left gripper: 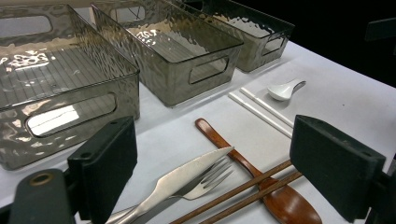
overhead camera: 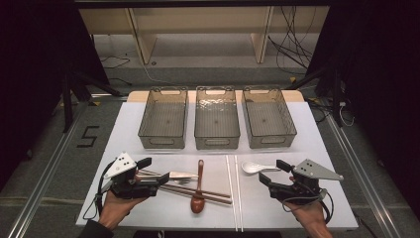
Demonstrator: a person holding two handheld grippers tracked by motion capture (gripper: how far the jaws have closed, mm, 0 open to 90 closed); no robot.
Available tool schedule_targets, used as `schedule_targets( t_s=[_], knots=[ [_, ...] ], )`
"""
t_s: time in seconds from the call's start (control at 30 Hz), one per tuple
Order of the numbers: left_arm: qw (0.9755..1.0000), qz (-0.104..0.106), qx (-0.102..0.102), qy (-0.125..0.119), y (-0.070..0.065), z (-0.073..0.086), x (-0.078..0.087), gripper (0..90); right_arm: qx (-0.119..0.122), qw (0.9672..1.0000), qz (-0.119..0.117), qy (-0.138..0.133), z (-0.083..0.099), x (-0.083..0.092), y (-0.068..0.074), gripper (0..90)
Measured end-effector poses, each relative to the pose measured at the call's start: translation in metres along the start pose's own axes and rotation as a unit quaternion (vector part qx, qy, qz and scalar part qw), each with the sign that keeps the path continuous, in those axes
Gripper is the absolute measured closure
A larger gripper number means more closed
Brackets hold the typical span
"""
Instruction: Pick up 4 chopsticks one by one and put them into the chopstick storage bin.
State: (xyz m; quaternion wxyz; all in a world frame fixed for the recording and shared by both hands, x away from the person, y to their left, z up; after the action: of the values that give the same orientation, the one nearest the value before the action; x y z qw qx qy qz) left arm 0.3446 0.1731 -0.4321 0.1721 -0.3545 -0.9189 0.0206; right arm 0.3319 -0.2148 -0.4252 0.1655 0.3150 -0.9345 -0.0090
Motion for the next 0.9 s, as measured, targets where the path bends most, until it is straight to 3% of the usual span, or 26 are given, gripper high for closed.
schedule_targets(
  t_s=[0.47, 0.53, 0.8, 0.87, 0.9],
  knots=[
    [1.0000, -0.005, 0.003, -0.002, 0.002, -0.001, 0.000, 14.4, 0.023, 0.9993, -0.024, 0.019, -0.008, -0.007, 0.004, 26.5],
    [1.0000, -0.007, 0.003, -0.001, 0.002, 0.000, 0.000, 14.4, 0.030, 0.9983, -0.040, 0.032, -0.012, -0.011, 0.006, 26.7],
    [1.0000, -0.007, 0.002, -0.001, 0.003, -0.001, 0.002, 14.4, 0.062, 0.9945, -0.066, 0.052, -0.021, -0.023, 0.017, 27.0],
    [1.0000, -0.006, 0.002, -0.001, 0.002, 0.000, 0.002, 14.4, 0.076, 0.9913, -0.082, 0.069, -0.024, -0.030, 0.022, 27.8],
    [1.0000, -0.005, 0.002, 0.000, 0.002, 0.000, 0.001, 14.4, 0.076, 0.9913, -0.082, 0.069, -0.024, -0.030, 0.022, 27.8]
  ],
)
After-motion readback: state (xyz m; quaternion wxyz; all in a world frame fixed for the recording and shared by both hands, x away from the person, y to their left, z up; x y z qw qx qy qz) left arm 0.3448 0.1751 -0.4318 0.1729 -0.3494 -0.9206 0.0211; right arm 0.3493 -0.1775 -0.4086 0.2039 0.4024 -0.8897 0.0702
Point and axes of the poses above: each handheld gripper's, and its own axes: x roughly backward along the jaws, z roughly out of its underside, y roughly to its left, the point moved 5 cm from there along -x, roughly forward along the jaws, and after that the axes turned 6 degrees about -y, right-handed, at the moved point
